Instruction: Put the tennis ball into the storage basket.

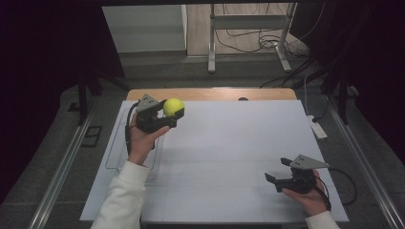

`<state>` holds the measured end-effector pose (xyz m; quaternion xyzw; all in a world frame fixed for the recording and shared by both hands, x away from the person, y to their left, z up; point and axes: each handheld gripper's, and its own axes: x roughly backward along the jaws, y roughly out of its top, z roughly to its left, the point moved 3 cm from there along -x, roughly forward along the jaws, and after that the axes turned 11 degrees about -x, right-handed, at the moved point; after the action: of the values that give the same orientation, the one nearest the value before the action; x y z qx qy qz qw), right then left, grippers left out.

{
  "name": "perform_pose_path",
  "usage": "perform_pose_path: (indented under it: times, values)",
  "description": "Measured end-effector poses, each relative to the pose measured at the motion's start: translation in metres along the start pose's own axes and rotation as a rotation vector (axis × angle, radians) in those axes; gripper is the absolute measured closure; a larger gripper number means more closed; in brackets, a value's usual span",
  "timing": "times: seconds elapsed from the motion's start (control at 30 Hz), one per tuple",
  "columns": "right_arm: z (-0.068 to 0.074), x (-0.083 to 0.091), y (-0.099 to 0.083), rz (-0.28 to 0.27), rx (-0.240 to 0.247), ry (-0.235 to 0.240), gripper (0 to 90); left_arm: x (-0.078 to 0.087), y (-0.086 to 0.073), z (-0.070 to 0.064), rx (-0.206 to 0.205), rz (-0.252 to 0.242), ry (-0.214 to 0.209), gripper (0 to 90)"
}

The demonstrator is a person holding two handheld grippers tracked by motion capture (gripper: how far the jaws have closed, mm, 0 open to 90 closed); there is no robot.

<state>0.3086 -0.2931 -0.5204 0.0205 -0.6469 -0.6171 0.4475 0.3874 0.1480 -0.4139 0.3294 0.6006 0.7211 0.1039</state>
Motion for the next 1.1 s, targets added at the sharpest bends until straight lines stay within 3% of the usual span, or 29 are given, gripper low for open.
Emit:
perform_pose_path:
  times: [1.1]
  values:
    - [0.000, 0.000, 0.000, 0.000, 0.001, 0.002, 11.9, 0.009, -0.011, 0.032, 0.045, 0.026, 0.095, 26.7]
